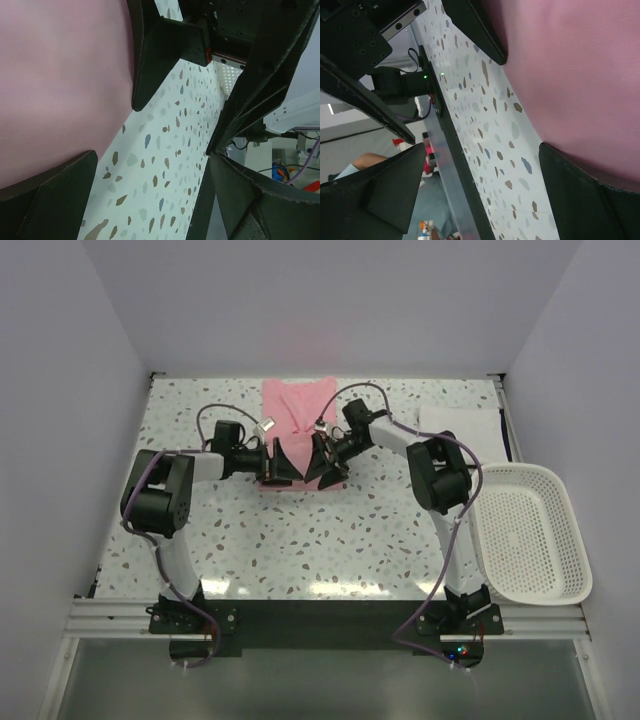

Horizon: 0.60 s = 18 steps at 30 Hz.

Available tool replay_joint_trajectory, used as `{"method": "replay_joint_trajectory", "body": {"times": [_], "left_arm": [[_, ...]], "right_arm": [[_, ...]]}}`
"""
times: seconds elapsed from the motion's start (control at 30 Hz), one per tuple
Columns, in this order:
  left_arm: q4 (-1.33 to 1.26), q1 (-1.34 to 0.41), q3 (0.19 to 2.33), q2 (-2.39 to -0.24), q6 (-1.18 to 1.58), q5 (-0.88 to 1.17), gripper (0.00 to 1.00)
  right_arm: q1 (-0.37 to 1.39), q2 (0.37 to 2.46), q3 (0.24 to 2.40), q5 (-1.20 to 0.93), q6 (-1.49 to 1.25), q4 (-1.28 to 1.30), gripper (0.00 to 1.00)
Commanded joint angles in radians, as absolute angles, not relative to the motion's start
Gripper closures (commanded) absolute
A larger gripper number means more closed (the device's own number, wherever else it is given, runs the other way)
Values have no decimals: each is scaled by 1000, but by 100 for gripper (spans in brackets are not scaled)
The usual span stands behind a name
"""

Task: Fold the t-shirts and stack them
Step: Fold the tshirt

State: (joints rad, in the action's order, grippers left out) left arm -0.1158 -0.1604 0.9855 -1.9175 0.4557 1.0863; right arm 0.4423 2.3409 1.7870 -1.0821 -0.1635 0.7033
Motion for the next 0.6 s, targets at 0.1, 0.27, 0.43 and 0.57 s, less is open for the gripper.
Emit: {"method": "replay_joint_trajectory", "body": {"times": [0.1, 0.27, 0.43, 0.57], "left_arm": [[-78, -108, 977, -2008, 417, 1095, 0], [-40, -61, 940, -2037, 364, 1126, 0], [-37, -60, 910, -1988, 357, 1192, 0], [104, -52, 951, -1872, 241, 1201, 0]], "right_arm": [[387, 2411, 1749, -1086, -137, 735, 1], [348, 2441, 1723, -1046, -71, 808, 1], [348, 2381, 1678, -1061, -46, 816, 2], [348, 2304, 1749, -1054, 73, 970, 3]]}}
